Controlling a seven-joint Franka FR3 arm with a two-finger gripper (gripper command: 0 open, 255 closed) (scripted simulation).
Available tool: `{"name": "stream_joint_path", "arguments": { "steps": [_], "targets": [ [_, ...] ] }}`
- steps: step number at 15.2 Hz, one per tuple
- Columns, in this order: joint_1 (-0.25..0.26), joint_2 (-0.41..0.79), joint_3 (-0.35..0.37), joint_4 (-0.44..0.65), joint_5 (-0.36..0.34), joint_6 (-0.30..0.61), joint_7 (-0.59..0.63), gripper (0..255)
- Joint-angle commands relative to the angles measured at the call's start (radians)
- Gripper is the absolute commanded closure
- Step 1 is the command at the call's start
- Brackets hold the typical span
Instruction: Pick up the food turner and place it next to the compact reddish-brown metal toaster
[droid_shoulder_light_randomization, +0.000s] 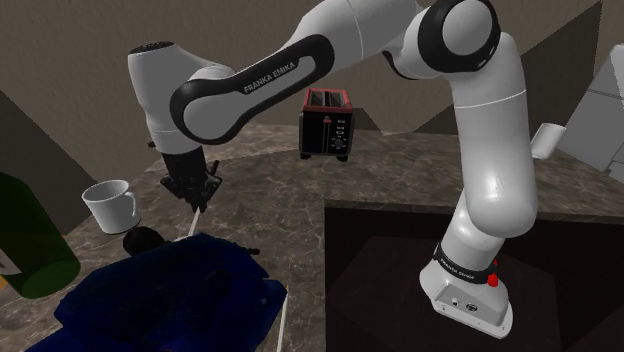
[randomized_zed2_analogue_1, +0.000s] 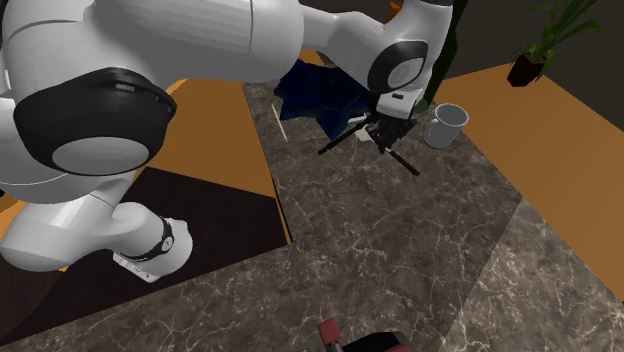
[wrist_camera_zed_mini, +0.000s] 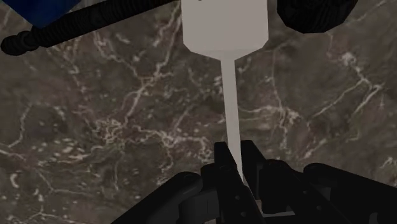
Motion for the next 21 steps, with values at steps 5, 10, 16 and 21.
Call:
{"name": "stream_joint_path", "arguments": {
  "steps": [5,10,16,21],
  "targets": [
    [-0.004,-0.027,0.011,0.044,0.022,-0.066,-0.018,255],
    [-0.004,-0.044,0.018,0.09,0.037,-0.124,-0.031,255],
    [0.001,-0.056,0.024,0.155,0.049,-0.198,-0.044,255],
    [0.009,-0.06,0.028,0.218,0.054,-0.262,-0.053,255]
  ]
}}
